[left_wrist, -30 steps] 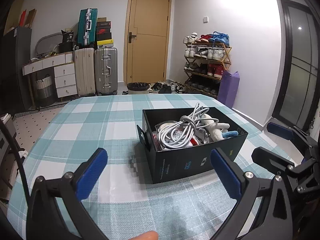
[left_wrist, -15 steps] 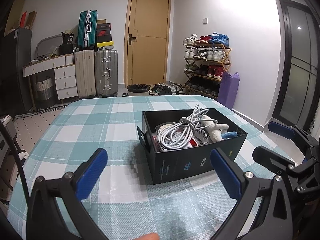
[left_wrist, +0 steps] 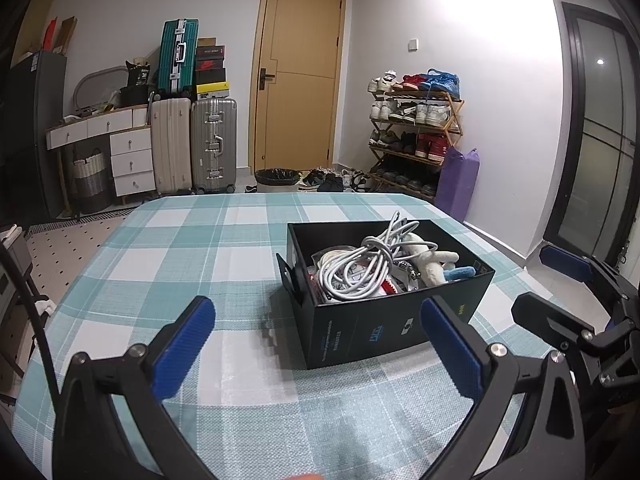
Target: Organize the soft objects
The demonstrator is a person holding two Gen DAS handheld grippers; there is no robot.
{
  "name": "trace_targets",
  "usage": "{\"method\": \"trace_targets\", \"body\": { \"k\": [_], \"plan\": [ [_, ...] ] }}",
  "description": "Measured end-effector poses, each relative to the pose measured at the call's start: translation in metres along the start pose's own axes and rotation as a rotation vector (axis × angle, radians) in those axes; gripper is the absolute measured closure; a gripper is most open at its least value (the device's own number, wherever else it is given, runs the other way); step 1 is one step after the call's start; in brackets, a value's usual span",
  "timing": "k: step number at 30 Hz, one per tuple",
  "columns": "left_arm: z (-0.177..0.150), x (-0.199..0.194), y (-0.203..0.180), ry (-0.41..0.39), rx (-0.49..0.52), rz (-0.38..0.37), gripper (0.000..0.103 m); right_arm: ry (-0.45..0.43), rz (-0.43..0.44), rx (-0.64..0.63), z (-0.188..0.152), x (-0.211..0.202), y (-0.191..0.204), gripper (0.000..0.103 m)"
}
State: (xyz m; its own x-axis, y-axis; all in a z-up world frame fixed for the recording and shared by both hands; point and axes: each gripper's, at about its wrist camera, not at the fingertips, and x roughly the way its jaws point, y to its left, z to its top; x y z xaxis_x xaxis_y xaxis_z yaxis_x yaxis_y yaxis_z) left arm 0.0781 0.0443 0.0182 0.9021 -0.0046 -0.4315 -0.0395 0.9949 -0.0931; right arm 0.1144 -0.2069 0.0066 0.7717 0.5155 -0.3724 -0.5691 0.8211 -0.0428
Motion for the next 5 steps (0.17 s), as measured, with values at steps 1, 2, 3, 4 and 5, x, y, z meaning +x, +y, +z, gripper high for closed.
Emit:
{"method": "trace_targets", "body": {
  "k": [1,2,3,4,5],
  "plan": [
    [-0.0001,-0.0004,0.0001,-0.002,0.001,-0.003,0.000,0.001,0.000,0.000,0.0002,0.0002,0.0001,0.000],
    [-0.0001,-0.0008,0.0000,-0.005,0.001,-0.004,0.000,0.000,0.000,0.000,0.0002,0.0000,0.0003,0.000],
    [0.0000,-0.0009,-0.0002,-0.007,0.002,-0.004,0.000,0.000,0.000,-0.001,0.0002,0.0001,0.0004,0.000],
    [0.0000,-0.0009,-0.0005,-0.008,0.003,-0.004,0.000,0.000,0.000,-0.001,0.0002,0.0000,0.0002,0.000],
    [0.0001,-0.0006,-0.0008,-0.008,0.003,-0.003,0.000,0.000,0.000,0.000,0.0002,0.0000,0.0002,0.000]
  ]
}}
